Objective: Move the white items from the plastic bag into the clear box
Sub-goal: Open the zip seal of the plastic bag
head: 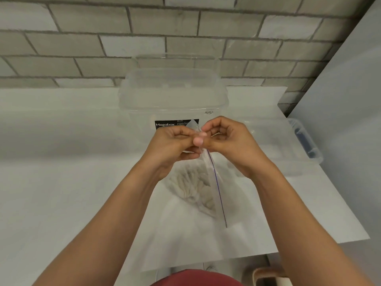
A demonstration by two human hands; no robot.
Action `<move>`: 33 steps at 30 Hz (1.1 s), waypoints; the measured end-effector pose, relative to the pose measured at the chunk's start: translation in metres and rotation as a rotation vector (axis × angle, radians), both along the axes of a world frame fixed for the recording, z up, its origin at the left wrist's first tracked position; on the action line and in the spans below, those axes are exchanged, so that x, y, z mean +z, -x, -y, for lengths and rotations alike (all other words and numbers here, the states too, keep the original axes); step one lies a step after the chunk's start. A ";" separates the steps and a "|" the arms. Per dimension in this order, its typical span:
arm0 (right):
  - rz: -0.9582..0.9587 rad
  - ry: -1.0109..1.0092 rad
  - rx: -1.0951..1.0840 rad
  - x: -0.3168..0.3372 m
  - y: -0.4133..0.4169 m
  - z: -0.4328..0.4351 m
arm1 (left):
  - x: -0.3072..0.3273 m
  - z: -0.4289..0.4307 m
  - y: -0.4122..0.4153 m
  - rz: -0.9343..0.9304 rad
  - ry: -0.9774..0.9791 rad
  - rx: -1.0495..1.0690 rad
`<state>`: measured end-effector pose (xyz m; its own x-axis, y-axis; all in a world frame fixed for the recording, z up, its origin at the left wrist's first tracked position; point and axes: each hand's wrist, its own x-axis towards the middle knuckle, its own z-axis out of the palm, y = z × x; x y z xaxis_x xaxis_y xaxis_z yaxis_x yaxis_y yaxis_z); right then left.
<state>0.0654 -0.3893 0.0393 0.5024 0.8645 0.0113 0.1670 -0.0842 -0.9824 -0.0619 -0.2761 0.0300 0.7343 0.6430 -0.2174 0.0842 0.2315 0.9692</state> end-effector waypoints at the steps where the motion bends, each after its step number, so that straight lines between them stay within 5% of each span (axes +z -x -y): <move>1: -0.008 0.003 0.006 -0.001 -0.002 0.002 | 0.000 0.000 -0.001 0.013 0.017 -0.020; 10: 0.020 0.060 0.002 -0.002 -0.019 0.013 | -0.006 0.004 -0.005 0.046 -0.074 -0.123; 15: 0.600 0.211 -0.007 0.000 -0.016 0.013 | 0.000 0.004 -0.008 -0.067 -0.294 -0.183; 18: 0.791 0.232 -0.039 0.002 -0.008 0.012 | 0.005 0.005 -0.010 -0.092 -0.352 -0.188; 33: 0.887 0.233 -0.074 -0.012 0.007 0.012 | 0.001 -0.002 -0.007 -0.166 -0.585 -0.264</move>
<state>0.0584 -0.4015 0.0272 0.4472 0.8591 0.2489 0.8376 -0.3046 -0.4535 -0.0552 -0.2740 0.0308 0.8701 0.4928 -0.0107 0.2253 -0.3783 0.8979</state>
